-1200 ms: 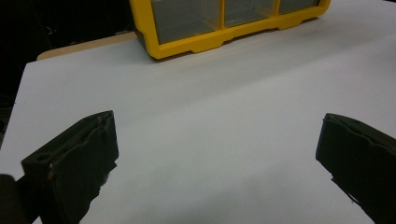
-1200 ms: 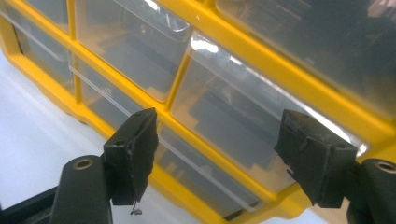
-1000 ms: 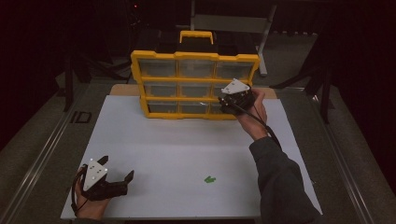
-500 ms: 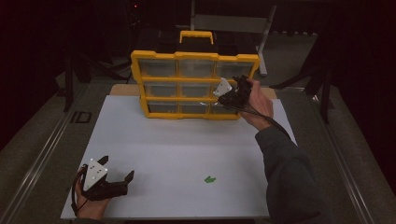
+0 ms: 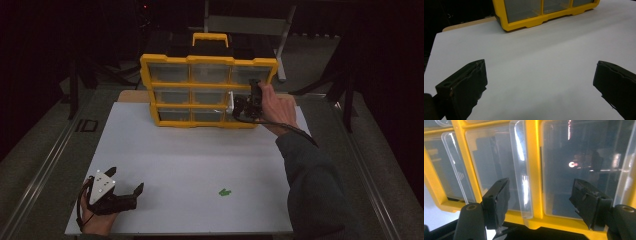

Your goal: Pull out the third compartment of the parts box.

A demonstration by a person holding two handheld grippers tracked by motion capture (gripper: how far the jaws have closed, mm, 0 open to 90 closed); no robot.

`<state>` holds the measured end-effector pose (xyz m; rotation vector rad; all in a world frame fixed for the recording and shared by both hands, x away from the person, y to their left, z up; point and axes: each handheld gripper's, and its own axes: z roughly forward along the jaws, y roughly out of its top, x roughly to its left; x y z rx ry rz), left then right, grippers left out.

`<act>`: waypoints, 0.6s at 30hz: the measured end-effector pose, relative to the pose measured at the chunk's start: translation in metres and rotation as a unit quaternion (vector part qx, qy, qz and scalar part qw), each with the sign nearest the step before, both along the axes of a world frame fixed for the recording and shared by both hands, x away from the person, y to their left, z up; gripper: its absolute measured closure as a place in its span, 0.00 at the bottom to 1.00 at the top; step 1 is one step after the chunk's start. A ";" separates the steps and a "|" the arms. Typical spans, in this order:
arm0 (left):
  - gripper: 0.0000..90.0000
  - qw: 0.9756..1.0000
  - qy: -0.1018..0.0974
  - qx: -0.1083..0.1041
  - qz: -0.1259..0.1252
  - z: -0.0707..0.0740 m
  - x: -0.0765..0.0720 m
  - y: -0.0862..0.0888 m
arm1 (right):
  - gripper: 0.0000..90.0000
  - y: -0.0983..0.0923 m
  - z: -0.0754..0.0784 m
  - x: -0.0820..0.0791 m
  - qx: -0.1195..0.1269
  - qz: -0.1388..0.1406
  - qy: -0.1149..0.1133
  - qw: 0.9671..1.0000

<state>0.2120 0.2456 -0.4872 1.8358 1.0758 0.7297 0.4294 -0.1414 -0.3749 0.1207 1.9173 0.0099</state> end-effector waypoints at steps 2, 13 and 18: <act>0.00 1.000 0.000 0.000 0.000 0.000 0.000 0.000 | 0.35 0.000 0.002 -0.001 -0.005 0.002 -0.010 1.000; 0.00 1.000 0.000 0.000 0.000 0.000 0.000 0.000 | 0.38 0.000 0.016 -0.006 0.001 0.013 -0.042 0.999; 0.00 1.000 0.001 0.000 -0.001 0.000 0.000 0.000 | 0.42 0.002 0.024 -0.010 0.007 0.019 -0.080 0.997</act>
